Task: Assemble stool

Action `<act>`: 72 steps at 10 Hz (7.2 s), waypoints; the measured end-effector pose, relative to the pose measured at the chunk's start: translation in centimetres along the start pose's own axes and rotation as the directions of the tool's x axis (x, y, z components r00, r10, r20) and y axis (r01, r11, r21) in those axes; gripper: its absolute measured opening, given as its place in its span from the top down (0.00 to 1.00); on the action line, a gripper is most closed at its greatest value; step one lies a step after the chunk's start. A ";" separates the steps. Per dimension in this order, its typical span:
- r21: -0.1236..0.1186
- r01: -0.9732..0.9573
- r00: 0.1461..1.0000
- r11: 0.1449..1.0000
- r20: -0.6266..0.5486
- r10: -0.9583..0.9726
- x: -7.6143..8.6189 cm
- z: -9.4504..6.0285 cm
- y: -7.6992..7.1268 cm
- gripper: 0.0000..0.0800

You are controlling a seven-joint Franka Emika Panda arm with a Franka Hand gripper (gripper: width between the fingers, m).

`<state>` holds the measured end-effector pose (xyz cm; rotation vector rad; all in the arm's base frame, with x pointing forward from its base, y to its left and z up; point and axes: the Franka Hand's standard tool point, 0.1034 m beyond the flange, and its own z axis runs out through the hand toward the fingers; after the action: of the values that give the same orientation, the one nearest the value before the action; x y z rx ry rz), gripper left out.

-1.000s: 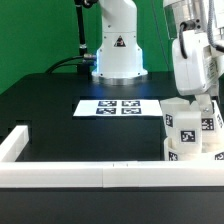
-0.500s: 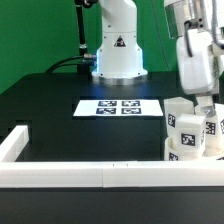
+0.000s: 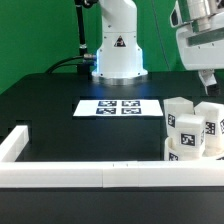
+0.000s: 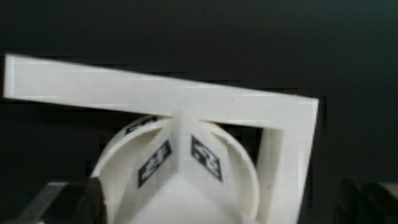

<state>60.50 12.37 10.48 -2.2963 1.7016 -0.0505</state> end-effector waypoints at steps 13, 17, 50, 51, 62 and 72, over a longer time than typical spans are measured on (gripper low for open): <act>-0.053 0.999 -0.003 -0.011 0.145 -0.989 -0.3 -0.1 -0.6 0.19; -0.066 0.974 -0.207 -0.218 0.140 -0.968 0.9 -0.4 0.1 0.19; -0.092 -0.120 0.993 0.988 -0.020 0.119 2.5 2.5 -1.5 0.58; -0.051 -0.296 0.955 0.954 -0.003 0.296 2.5 2.6 -1.6 0.58; 0.076 -0.929 0.369 0.363 0.106 0.923 2.6 2.8 -2.0 0.58; 0.130 -0.926 0.371 0.354 0.153 0.916 2.0 1.4 -2.6 0.19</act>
Offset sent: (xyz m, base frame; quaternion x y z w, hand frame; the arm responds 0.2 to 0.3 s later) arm 0.0031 0.0156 0.0100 -0.0198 -0.0289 -0.4157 0.9088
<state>63.83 11.41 9.54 -0.8594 2.5584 0.0786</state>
